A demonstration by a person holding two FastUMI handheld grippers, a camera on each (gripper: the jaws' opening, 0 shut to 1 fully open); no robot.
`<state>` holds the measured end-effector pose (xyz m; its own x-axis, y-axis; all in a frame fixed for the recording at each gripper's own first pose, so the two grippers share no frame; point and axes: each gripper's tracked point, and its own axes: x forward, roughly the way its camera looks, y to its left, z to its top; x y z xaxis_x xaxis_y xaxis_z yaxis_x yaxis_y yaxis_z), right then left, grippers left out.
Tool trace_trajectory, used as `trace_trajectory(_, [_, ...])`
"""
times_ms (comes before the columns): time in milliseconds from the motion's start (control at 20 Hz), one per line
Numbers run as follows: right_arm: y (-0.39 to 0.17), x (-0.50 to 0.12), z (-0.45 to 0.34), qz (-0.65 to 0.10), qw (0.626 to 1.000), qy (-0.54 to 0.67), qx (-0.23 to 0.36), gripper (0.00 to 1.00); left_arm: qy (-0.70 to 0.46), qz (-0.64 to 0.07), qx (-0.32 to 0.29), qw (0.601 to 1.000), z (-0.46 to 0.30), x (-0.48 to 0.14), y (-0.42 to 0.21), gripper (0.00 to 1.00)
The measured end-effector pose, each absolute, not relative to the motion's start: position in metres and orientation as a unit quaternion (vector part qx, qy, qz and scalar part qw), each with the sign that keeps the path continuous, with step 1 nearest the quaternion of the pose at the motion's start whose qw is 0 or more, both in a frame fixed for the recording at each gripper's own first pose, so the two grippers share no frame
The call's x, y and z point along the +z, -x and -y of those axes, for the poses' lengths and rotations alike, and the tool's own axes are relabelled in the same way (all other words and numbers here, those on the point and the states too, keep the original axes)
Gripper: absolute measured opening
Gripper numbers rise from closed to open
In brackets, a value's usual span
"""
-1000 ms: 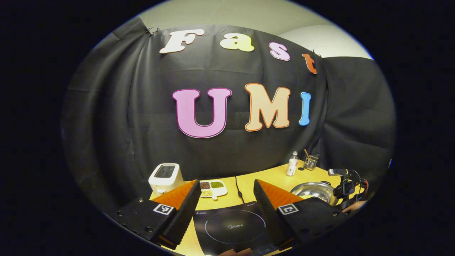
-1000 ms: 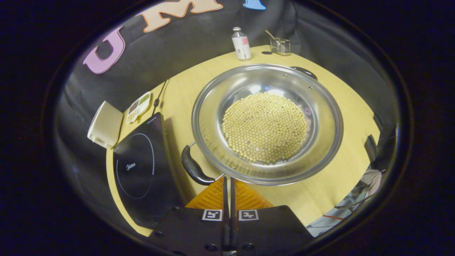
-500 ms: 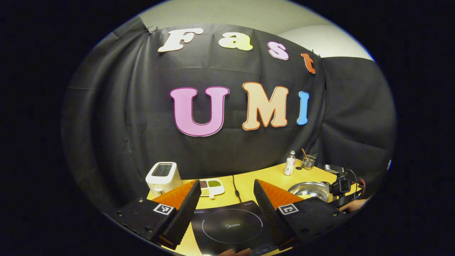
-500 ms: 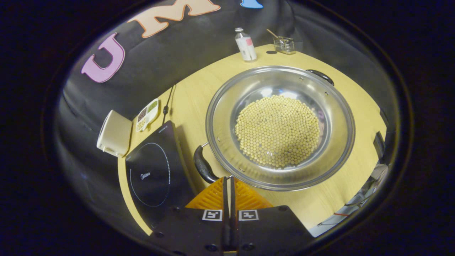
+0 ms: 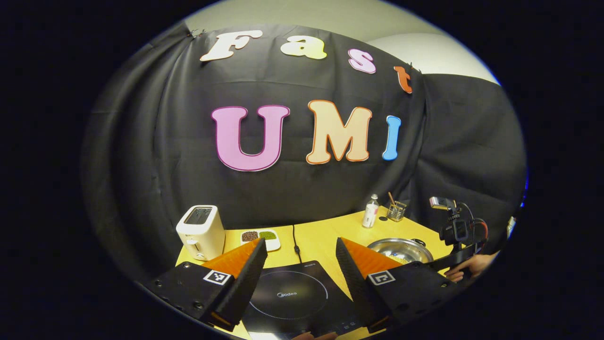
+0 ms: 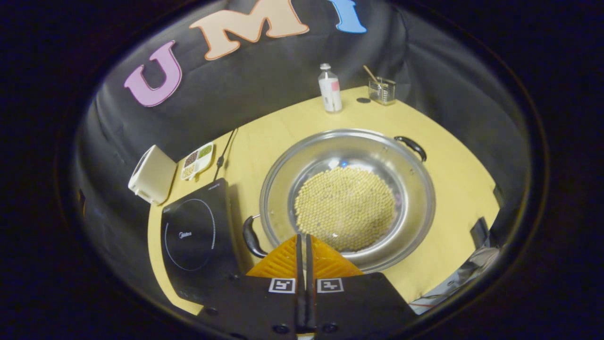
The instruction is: First push the handle of the pot to place it horizontally, then grasp the pot with both hands and set it on the induction cooktop.
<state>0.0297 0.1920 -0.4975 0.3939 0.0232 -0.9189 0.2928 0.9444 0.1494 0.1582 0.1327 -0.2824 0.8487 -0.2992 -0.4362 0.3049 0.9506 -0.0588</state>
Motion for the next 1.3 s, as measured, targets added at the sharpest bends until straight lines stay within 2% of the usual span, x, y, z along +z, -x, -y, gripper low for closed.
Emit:
trace_trajectory(300, [-0.061, -0.493, -0.114, -0.505, 0.859, -0.056, -0.054, 0.03, -0.011, -0.271, -0.152, 0.95, -0.077, -0.31, -0.147, 0.86])
trace_trajectory(500, [-0.074, -0.501, -0.072, -0.497, 0.867, -0.038, -0.018, 0.05, -0.004, -0.316, -0.125, 0.94, -0.039, -0.33, -0.141, 0.84])
trace_trajectory(550, [-0.081, -0.501, -0.065, -0.489, 0.872, -0.037, -0.007, 0.14, 0.004, -0.321, -0.117, 0.94, -0.028, -0.332, -0.142, 0.84])
trace_trajectory(700, [-0.095, -0.512, -0.038, -0.476, 0.879, -0.005, 0.014, 0.22, 0.025, -0.336, -0.092, 0.937, -0.005, -0.343, -0.146, 0.82])
trace_trajectory(750, [-0.098, -0.516, -0.033, -0.476, 0.879, 0.002, 0.024, 0.29, 0.03, -0.347, -0.08, 0.934, 0.0, -0.352, -0.143, 0.82])
trace_trajectory(800, [-0.1, -0.519, -0.029, -0.475, 0.879, 0.006, 0.031, 0.3, 0.034, -0.36, -0.071, 0.93, 0.005, -0.362, -0.141, 0.82])
trace_trajectory(1150, [-0.117, -0.543, 0.005, -0.471, 0.881, 0.007, 0.042, 0.7, 0.048, -0.451, -0.036, 0.891, 0.03, -0.436, -0.114, 0.82])
trace_trajectory(1300, [-0.119, -0.557, 0.01, -0.48, 0.876, -0.003, 0.048, 0.72, 0.041, -0.476, -0.031, 0.878, 0.034, -0.462, -0.109, 0.82])
